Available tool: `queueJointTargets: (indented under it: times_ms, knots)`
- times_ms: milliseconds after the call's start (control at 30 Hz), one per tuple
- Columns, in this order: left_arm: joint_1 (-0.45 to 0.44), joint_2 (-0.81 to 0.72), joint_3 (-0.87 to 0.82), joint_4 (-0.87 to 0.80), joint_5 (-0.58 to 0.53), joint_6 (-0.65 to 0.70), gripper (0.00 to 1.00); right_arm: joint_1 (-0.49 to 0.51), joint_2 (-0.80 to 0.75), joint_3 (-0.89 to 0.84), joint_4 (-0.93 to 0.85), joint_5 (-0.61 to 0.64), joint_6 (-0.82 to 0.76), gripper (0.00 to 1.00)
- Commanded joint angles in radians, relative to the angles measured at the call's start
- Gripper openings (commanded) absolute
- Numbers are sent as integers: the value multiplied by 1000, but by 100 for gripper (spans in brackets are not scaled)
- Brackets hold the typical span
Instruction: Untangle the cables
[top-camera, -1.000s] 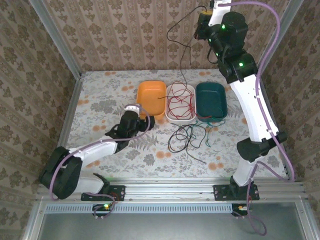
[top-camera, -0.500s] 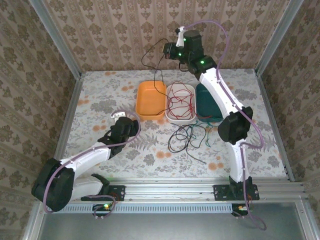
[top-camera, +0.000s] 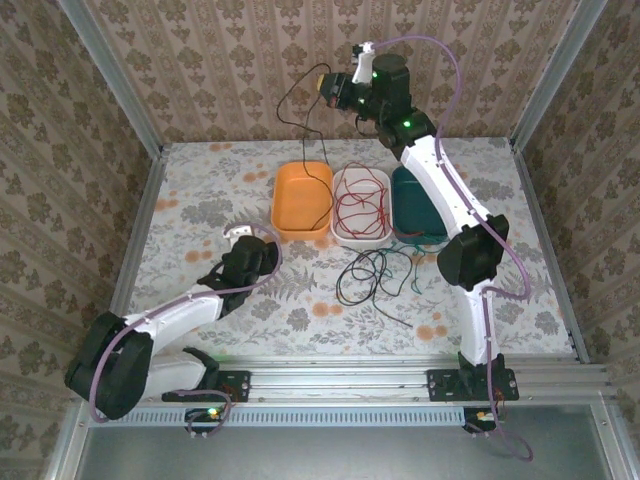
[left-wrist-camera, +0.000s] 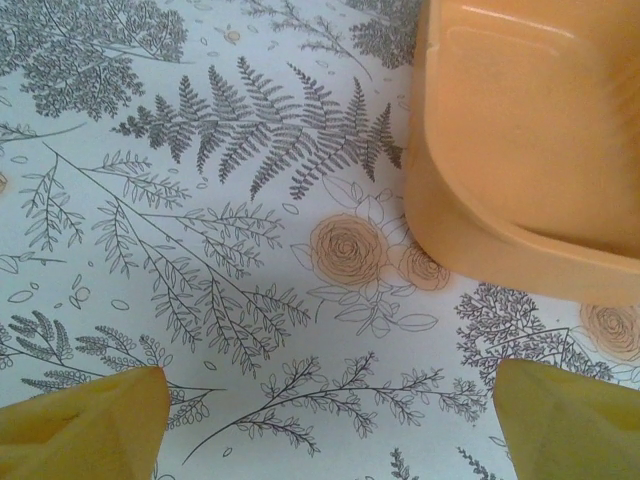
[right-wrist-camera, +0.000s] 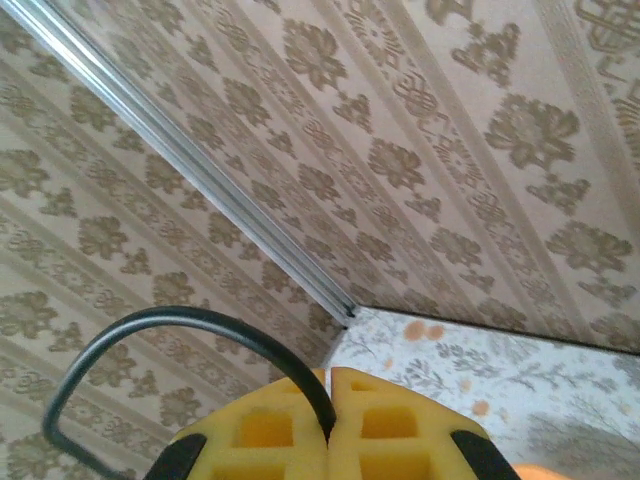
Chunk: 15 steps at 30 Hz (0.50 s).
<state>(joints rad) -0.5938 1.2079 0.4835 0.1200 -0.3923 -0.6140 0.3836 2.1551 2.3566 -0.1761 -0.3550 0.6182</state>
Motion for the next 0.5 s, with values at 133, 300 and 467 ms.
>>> queueJointTargets:
  times_ms: [133,300,467]
  knots:
    - [5,-5,6,5,-5,9,85,18,39,59,59,-99,90,0]
    - [5,-33,-4,-8,-12,10,85,17,33,-66,23,-59,52,0]
    - [5,-43,-10,-13,-19,15,85,12,28,-268,114,-55,76,0]
